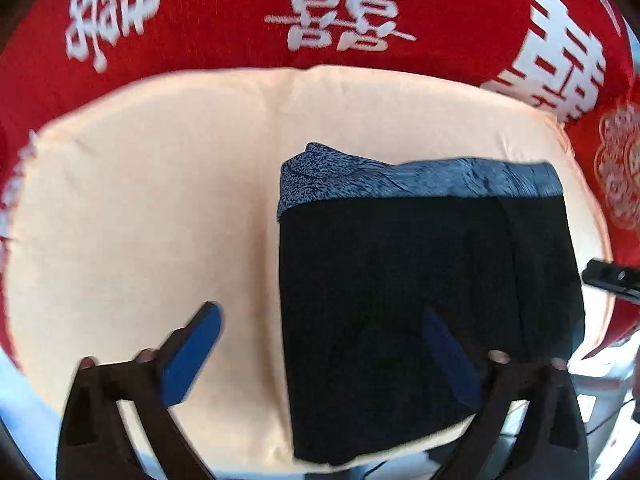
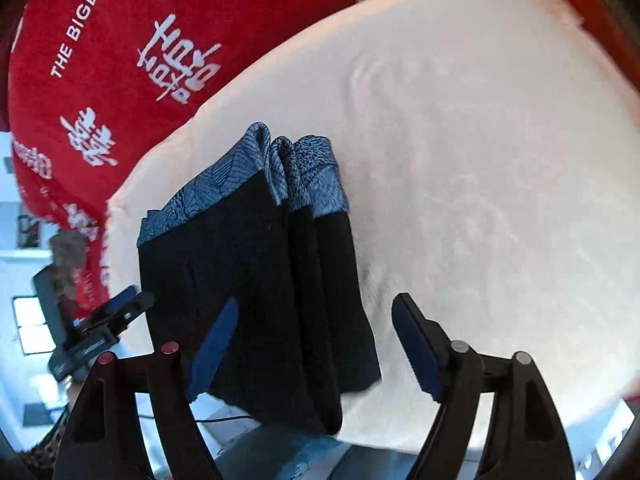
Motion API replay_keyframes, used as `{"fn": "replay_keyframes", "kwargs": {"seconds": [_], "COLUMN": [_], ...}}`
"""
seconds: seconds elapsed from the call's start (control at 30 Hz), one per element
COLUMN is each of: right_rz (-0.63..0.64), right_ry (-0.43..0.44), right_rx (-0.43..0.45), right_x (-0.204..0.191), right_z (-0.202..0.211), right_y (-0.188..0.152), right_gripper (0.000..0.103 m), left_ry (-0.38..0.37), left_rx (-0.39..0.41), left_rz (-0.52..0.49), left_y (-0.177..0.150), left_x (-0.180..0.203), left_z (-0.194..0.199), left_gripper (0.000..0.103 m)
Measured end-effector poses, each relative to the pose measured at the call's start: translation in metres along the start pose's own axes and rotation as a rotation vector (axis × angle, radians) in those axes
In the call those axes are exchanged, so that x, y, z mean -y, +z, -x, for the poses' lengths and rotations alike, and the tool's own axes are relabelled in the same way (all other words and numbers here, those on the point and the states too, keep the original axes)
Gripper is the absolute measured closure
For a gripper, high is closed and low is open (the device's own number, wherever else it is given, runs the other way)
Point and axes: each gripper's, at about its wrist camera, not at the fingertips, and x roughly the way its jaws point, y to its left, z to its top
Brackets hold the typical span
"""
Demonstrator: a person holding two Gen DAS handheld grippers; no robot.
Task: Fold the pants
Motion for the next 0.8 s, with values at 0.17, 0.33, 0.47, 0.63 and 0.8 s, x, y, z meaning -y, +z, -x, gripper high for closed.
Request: {"fn": "replay_keyframes", "kwargs": {"seconds": [0.17, 0.33, 0.47, 0.63, 0.8], "right_rz": [0.042, 0.071, 0.098, 0.107, 0.104], "right_ry": [-0.105, -0.17, -0.209, -0.254, -0.292], "right_rx": [0.049, 0.076, 0.061, 0.021, 0.016], "right_x": [-0.029, -0.06, -0.084, -0.104, -0.113], "right_z": [0.027, 0.043, 0.053, 0.064, 0.077], "right_y": [-0.031, -0.058, -0.073, -0.088, -0.098], "right_gripper": [0.013, 0.0, 0.0, 0.0, 0.0], "left_ry": [0.032, 0.074, 0.073, 0.111, 0.124], "left_rx": [0.054, 0.042, 0.029, -0.004, -0.037], "left_rz": [-0.042, -0.078, -0.08, -0.081, -0.035], "left_y": [-0.021, -0.036, -0.042, -0.049, -0.051], "left_x": [0.024, 0.04, 0.047, 0.049, 0.042], "left_z": [0.049, 0.074, 0.092, 0.112, 0.124], "left_gripper": [0.001, 0.001, 0.001, 0.001, 0.001]}}
